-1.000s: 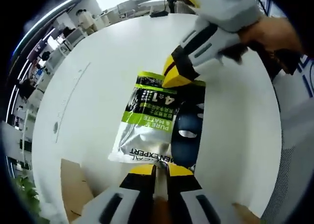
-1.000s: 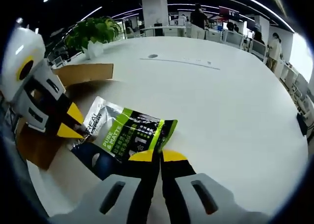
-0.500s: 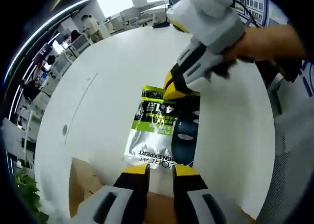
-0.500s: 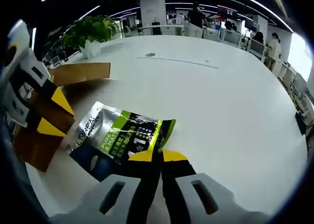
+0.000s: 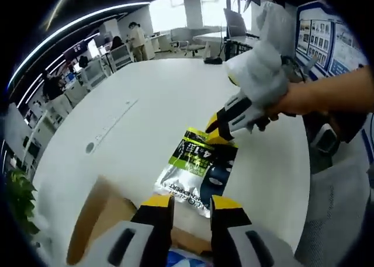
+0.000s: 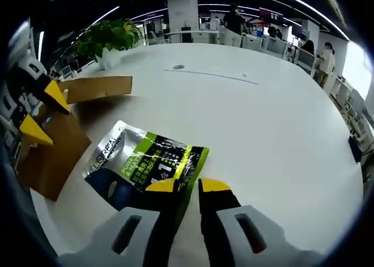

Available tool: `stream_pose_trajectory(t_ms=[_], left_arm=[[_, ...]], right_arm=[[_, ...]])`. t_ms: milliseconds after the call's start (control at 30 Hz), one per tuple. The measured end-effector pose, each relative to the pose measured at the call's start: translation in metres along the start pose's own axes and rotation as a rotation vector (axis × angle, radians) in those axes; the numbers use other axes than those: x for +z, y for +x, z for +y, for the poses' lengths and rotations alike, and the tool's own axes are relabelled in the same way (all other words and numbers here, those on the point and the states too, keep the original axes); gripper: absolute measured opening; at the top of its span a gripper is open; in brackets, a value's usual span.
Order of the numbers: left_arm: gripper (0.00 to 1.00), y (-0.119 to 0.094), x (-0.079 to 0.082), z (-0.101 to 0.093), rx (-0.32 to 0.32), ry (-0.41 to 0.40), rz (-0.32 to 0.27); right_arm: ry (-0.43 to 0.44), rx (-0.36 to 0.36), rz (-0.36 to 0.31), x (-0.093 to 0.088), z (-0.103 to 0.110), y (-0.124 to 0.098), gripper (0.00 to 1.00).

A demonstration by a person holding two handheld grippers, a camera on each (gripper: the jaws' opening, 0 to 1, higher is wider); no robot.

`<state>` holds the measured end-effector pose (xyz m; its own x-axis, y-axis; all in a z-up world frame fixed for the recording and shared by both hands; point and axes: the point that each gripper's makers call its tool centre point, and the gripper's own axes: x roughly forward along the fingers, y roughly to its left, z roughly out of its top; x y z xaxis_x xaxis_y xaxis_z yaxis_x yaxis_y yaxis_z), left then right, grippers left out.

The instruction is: Operate the shoe box by opening the lid, removing the specified soft item, and placing it in the target area until the item is outside and the box remains undamaged.

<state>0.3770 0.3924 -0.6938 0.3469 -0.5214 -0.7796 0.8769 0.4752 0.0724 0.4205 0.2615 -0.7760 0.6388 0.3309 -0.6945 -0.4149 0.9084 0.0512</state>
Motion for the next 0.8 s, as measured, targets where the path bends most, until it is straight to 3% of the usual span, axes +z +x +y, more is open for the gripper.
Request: stream_pose_trajectory(t_ms=[400, 800], left_arm=[[0.35, -0.036, -0.013, 0.006, 0.032, -0.107, -0.079], [0.45, -0.072, -0.038, 0.009, 0.066, -0.159, -0.107]], right_arm=[[-0.089, 0.012, -0.019, 0.015, 0.018, -0.032, 0.23], [-0.133, 0.058, -0.074, 0.048, 0.057, -0.069, 0.34]])
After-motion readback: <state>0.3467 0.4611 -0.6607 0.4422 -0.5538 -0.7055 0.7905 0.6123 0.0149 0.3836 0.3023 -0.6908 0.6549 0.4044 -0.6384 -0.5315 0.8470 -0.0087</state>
